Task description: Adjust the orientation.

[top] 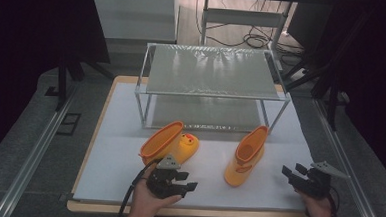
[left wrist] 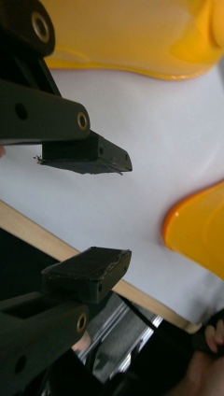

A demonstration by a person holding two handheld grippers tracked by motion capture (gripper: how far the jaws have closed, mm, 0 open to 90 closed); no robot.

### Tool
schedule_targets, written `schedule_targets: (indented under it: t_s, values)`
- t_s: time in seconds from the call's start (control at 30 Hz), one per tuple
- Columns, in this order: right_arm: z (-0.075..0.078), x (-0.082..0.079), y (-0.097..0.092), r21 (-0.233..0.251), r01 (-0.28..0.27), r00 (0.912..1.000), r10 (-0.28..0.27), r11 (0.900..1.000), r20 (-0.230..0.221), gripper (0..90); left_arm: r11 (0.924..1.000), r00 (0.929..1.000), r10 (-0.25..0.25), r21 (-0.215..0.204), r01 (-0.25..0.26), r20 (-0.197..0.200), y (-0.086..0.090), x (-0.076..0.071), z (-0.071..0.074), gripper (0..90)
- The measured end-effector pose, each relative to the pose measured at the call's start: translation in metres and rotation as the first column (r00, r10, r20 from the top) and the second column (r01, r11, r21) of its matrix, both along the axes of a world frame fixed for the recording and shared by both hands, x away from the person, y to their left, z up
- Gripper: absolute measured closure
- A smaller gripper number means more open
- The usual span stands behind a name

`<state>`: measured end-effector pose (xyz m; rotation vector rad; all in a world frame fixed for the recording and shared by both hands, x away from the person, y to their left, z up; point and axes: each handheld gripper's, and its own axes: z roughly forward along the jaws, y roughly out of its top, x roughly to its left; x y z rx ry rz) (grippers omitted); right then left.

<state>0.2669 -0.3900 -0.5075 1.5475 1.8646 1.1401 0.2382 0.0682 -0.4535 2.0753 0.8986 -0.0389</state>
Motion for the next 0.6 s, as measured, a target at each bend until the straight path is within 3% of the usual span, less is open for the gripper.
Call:
schedule_targets:
  t_s: [0.17,0.3,0.47,0.6]
  values:
    - [0.000,0.001,0.000,-0.008,-0.003,1.0000,0.003,1.0000,0.001,38.2,0.9985,0.9983,-0.048,-0.026,0.048,-0.033,-0.004,0.005,0.017,50.2]
    - [0.000,0.000,0.000,-0.004,-0.002,1.0000,0.002,1.0000,-0.002,38.2,0.9966,0.9949,-0.081,-0.021,0.080,-0.060,-0.008,0.009,0.026,49.9]
    - [0.001,0.000,-0.001,-0.005,-0.002,1.0000,0.002,1.0000,0.003,38.1,0.9936,0.9920,-0.107,-0.044,0.104,-0.068,-0.015,0.008,0.043,50.0]
    - [0.001,0.001,0.000,-0.006,-0.004,1.0000,0.004,1.0000,0.003,38.1,0.9925,0.9915,-0.120,-0.030,0.118,-0.050,-0.019,0.008,0.064,50.1]
